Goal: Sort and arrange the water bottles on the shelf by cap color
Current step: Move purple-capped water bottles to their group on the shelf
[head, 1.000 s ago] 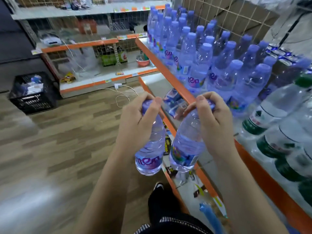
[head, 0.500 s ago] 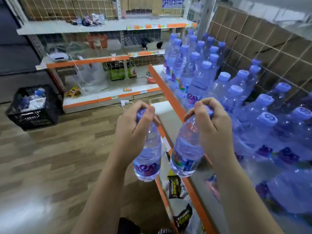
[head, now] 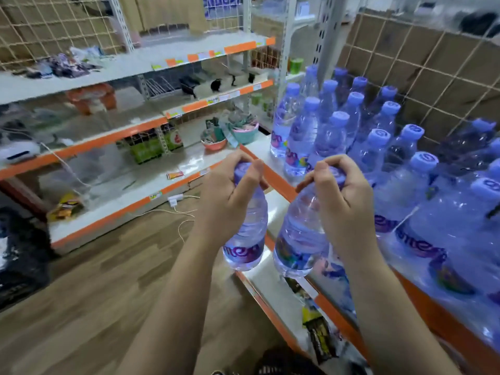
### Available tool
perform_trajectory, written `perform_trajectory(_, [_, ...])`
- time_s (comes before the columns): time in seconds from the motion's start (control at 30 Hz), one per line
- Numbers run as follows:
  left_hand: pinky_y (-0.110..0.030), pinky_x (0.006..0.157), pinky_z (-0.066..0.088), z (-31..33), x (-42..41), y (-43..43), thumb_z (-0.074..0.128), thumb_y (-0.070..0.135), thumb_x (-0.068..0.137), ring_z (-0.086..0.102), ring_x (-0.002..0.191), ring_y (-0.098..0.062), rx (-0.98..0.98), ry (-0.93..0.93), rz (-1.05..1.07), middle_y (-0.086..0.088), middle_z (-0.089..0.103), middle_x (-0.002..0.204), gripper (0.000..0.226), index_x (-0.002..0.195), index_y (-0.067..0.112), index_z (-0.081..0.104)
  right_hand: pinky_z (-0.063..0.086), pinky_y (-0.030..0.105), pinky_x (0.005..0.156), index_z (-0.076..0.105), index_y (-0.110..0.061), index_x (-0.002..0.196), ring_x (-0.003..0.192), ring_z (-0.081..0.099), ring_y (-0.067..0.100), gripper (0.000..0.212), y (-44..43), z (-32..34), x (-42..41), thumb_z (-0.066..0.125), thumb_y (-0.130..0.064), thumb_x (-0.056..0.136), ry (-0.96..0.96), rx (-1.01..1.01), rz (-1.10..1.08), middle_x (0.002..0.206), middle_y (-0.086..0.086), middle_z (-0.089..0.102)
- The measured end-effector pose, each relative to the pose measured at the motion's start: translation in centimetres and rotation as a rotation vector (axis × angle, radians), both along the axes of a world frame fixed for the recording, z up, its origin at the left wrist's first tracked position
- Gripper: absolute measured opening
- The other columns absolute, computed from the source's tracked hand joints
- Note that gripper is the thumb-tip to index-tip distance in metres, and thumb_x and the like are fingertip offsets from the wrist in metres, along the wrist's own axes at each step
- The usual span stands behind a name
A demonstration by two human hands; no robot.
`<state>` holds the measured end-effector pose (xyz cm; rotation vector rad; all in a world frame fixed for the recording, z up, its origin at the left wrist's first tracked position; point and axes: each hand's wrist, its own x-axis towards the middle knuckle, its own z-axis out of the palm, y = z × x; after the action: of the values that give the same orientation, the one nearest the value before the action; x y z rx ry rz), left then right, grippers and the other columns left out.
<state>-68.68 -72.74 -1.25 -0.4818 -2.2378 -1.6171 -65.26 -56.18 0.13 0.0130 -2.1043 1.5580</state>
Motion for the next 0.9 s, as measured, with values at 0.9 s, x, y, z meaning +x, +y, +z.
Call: perform_trajectory(0.9, [-0.022, 0.059, 0.049, 16.1, -30.1, 6.2, 0.05, 0.032, 0.095, 0.066, 0.059, -0.016, 0.224, 0.129, -0.856, -0.027, 0.063, 0.071, 0.031, 0.073, 0.011, 0.052, 0.049, 0.023, 0.054, 0.049, -0.009, 0.079, 0.054, 0.061, 0.018, 0.027, 3.7, 14.9, -19.9, 0.048, -0.026, 0.099, 0.223, -0.149, -0.298, 0.068, 0.013, 0.068])
